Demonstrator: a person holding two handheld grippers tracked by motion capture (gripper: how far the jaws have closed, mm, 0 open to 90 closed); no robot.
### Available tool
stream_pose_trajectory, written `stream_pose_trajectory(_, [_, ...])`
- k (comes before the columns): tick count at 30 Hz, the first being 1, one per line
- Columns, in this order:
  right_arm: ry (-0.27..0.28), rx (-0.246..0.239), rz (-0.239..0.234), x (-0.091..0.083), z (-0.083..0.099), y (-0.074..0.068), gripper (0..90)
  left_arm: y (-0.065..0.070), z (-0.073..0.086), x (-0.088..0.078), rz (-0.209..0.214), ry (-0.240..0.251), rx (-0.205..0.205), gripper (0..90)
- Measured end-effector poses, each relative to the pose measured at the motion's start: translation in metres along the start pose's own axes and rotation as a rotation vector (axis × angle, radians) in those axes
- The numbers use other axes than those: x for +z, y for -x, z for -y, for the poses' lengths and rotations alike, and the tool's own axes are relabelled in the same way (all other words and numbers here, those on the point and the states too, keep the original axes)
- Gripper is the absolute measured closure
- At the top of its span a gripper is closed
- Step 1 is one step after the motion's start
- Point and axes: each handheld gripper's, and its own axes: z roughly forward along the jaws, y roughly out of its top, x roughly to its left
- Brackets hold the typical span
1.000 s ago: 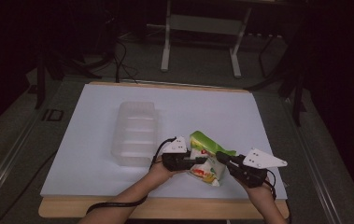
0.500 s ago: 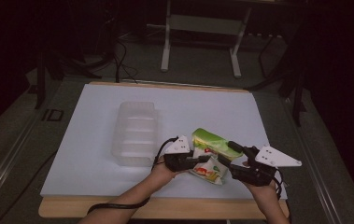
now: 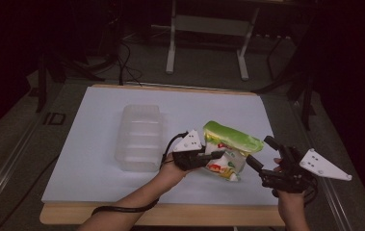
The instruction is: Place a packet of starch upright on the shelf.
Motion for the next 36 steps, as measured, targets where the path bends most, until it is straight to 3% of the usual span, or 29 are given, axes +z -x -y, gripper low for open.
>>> stream_pose_trajectory(4, [-0.052,-0.028,0.034,-0.005,0.0,0.007,12.8,-0.004,-0.02,-0.014,-0.018,0.033,0.014,81.9])
stream_pose_trajectory(8, [-0.07,-0.035,0.057,-0.007,0.006,0.009,12.9,-0.008,-0.038,-0.028,-0.049,0.05,0.025,81.9])
stream_pose_trajectory(16, [-0.093,-0.04,0.062,-0.003,0.014,0.013,13.5,-0.017,-0.06,-0.056,-0.122,0.073,0.043,81.9])
stream_pose_trajectory(21, [-0.106,-0.047,0.062,0.0,0.019,0.014,13.7,-0.025,-0.071,-0.081,-0.191,0.094,0.05,81.9])
stream_pose_trajectory(29, [-0.121,-0.026,0.054,0.005,0.028,0.018,14.0,-0.038,-0.073,-0.113,-0.317,0.1,0.059,81.9])
stream_pose_trajectory(30, [-0.123,-0.023,0.053,0.006,0.028,0.018,13.9,-0.041,-0.071,-0.119,-0.352,0.104,0.049,81.9])
stream_pose_trajectory(36, [-0.149,-0.02,0.031,0.013,0.033,0.018,14.0,-0.053,-0.056,-0.14,-0.442,0.085,0.034,81.9])
